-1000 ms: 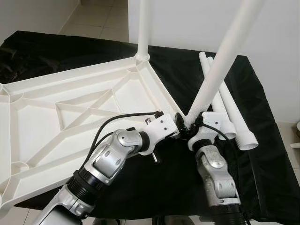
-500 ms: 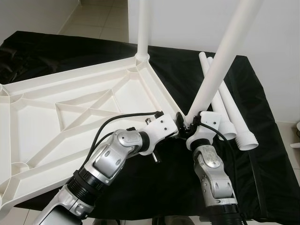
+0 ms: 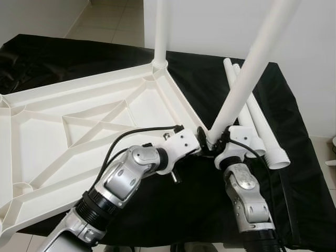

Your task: Building children table

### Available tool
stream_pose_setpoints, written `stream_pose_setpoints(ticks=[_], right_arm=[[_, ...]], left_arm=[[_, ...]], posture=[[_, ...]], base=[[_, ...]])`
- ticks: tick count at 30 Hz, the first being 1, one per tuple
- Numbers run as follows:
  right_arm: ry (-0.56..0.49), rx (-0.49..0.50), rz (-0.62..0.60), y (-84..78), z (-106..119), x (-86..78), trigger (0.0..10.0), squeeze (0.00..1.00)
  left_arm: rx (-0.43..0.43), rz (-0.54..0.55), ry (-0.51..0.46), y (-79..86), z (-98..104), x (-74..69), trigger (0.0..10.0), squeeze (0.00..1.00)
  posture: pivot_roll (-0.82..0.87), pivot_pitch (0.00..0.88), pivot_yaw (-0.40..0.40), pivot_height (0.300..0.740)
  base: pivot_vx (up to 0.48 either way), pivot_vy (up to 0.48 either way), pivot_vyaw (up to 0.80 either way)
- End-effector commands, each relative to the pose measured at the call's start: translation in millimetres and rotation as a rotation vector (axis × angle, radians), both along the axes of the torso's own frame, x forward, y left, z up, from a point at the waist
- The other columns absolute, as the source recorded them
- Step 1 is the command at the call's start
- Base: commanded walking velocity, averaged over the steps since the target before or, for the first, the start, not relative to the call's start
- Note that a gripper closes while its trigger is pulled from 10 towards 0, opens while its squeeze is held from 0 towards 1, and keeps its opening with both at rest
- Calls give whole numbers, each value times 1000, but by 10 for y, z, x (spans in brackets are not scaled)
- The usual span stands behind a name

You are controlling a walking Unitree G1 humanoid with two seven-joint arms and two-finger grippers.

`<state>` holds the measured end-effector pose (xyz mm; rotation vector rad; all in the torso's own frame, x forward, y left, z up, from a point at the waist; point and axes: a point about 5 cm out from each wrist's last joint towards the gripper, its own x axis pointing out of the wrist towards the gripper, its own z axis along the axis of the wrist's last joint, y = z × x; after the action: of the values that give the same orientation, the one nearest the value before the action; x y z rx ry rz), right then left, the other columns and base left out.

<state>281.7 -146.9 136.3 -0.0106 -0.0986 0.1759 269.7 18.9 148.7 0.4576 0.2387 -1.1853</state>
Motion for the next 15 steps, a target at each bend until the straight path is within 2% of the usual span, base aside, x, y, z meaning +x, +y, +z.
stream_pose_setpoints(ticks=[1,2,5,8,9,13,15], right_arm=[[-13,11,31,-125,8,7,10000,0],[-14,9,90,-168,12,11,10000,0],[-18,-2,139,-197,18,11,10000,0],[-23,-22,289,-253,3,-4,10000,0],[-23,-22,289,-253,3,-4,10000,0],[5,-38,414,-301,-74,4,10000,0],[14,-47,429,-305,-94,13,10000,0]], left_arm=[[44,-94,114,-68,-212,-171,10000,0],[45,-96,113,-66,-210,-170,10000,0],[46,-97,113,-65,-209,-170,10000,0],[49,-97,112,-57,-205,-166,10000,0],[49,-97,112,-57,-205,-166,10000,0],[51,-91,111,-44,-197,-155,10000,0],[53,-91,111,-41,-197,-153,10000,0]], posture=[[35,108,-49,740],[34,114,-44,740],[34,114,-44,740],[35,122,-39,740],[35,122,-39,740],[42,127,-29,740],[43,127,-28,740]], base=[[0,0,0],[0,0,0],[0,0,0],[0,0,0],[0,0,0],[0,0,0],[0,0,0]])
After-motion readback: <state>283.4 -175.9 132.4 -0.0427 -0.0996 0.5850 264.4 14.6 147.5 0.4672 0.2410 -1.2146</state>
